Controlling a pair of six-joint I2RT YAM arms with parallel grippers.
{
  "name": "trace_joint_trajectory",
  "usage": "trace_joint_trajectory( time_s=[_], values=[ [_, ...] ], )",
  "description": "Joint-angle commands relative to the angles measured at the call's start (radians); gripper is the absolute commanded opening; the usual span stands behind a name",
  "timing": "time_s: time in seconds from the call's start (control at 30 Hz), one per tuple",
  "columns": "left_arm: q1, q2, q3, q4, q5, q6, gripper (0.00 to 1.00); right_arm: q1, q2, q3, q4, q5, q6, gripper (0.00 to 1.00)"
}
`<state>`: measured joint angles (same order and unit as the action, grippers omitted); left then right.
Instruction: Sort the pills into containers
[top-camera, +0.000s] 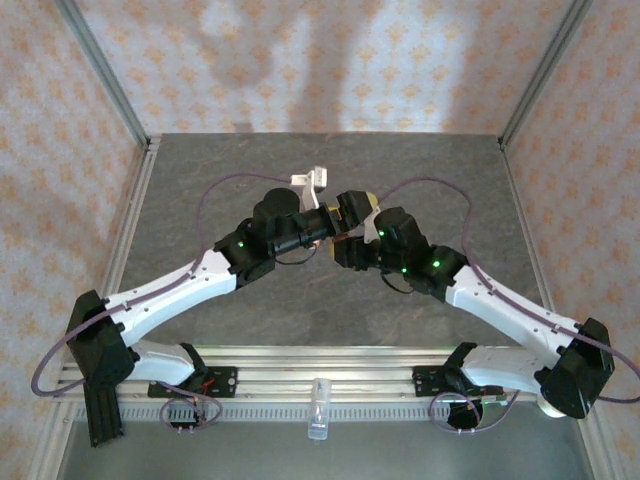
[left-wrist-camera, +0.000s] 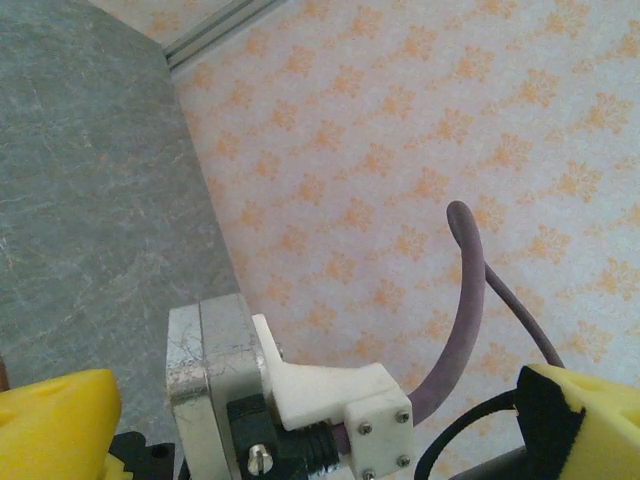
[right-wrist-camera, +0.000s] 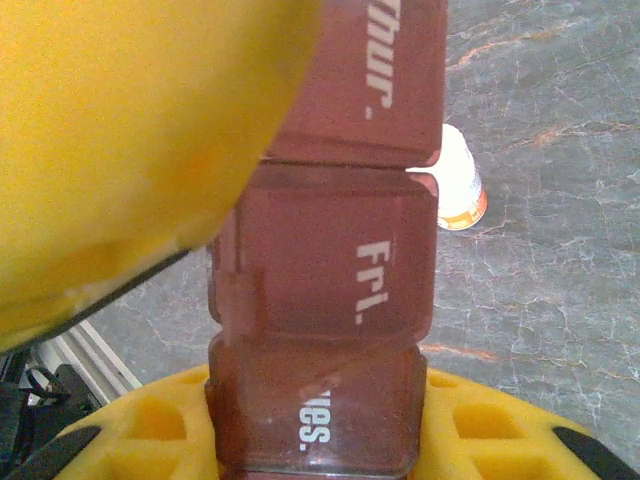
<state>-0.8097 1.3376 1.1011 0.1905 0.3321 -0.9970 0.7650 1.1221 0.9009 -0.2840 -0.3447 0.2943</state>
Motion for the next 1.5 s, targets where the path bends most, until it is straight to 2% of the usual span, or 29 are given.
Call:
trace_joint_trajectory(
  time_s=[0.0, 0.17, 0.27, 0.53, 0.73, 1.1, 1.47],
  values=[
    [-0.002, -0.039, 0.020, -0.035, -0.080, 0.023, 1.00, 0.005, -0.039, -0.021, 0.033, 0.007, -0.007, 0.24],
    [0.027, -0.120, 0.002, -0.178, -0.242, 0.063, 1.00, 0.004, -0.064, -0.041, 0.023, 0.025, 0.001, 0.24],
    [0.078, -0.167, -0.021, -0.228, -0.276, 0.070, 1.00, 0.005, -0.073, -0.057, 0.014, 0.033, 0.004, 0.24],
    [0.184, -0.258, -0.063, -0.364, -0.280, 0.152, 1.00, 0.005, -0.028, -0.100, -0.036, 0.003, -0.028, 0.24],
    [0.238, -0.288, -0.152, -0.373, -0.260, 0.173, 1.00, 0.005, 0.054, -0.135, -0.059, 0.020, -0.082, 0.24],
    [0.259, -0.265, -0.235, -0.357, -0.222, 0.185, 1.00, 0.010, 0.260, -0.088, -0.100, 0.029, -0.229, 0.26],
    [0.284, -0.247, -0.251, -0.340, -0.195, 0.195, 1.00, 0.121, 0.525, 0.057, -0.159, 0.160, -0.344, 0.26]
  ],
)
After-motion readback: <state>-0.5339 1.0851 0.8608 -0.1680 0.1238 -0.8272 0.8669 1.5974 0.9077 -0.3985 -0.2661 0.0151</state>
